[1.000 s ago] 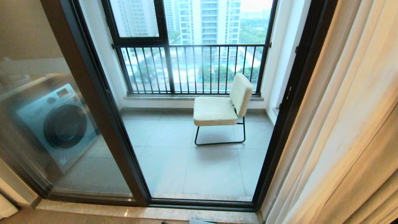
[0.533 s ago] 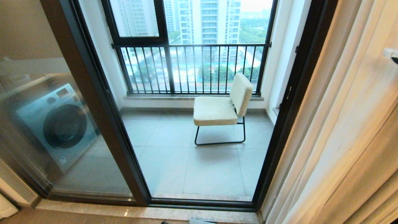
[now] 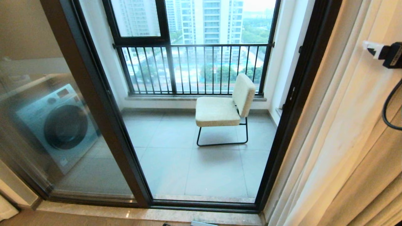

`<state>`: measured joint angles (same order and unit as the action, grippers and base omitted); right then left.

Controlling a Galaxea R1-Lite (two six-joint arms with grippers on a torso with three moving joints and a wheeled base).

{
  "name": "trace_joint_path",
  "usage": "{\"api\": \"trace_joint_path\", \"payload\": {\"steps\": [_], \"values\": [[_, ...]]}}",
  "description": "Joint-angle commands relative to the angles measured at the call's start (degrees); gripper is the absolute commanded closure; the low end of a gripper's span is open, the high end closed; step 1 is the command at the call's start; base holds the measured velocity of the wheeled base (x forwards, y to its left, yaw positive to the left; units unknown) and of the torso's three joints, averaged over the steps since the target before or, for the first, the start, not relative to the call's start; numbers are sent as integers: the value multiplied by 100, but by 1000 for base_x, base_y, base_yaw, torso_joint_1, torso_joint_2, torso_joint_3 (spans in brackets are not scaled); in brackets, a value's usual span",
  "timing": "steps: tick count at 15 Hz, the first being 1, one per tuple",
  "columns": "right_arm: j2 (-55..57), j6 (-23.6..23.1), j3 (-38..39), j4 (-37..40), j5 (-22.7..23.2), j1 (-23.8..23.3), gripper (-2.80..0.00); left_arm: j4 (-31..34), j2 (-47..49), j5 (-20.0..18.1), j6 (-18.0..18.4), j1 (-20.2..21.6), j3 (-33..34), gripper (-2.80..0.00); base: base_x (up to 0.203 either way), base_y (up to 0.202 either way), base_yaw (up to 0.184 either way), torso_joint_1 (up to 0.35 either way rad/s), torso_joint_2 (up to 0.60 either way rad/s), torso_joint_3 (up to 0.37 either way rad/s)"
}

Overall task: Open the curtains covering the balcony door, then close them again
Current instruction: Close the inner curtains on both sides

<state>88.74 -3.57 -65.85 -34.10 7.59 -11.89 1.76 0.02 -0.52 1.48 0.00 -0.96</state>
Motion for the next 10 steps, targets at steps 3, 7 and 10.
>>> {"api": "trace_joint_path", "payload": {"steps": [3, 7, 10], "values": [[493, -3, -205, -343, 6, -41, 0, 0, -2, 0, 2, 0, 0, 0, 0, 0, 0, 0, 0, 0], [442, -3, -209, -387, 14, -32, 0, 0, -2, 0, 2, 0, 0, 0, 0, 0, 0, 0, 0, 0], [393, -3, -236, -404, 14, -36, 0, 0, -2, 0, 2, 0, 0, 0, 0, 0, 0, 0, 0, 0]]}}
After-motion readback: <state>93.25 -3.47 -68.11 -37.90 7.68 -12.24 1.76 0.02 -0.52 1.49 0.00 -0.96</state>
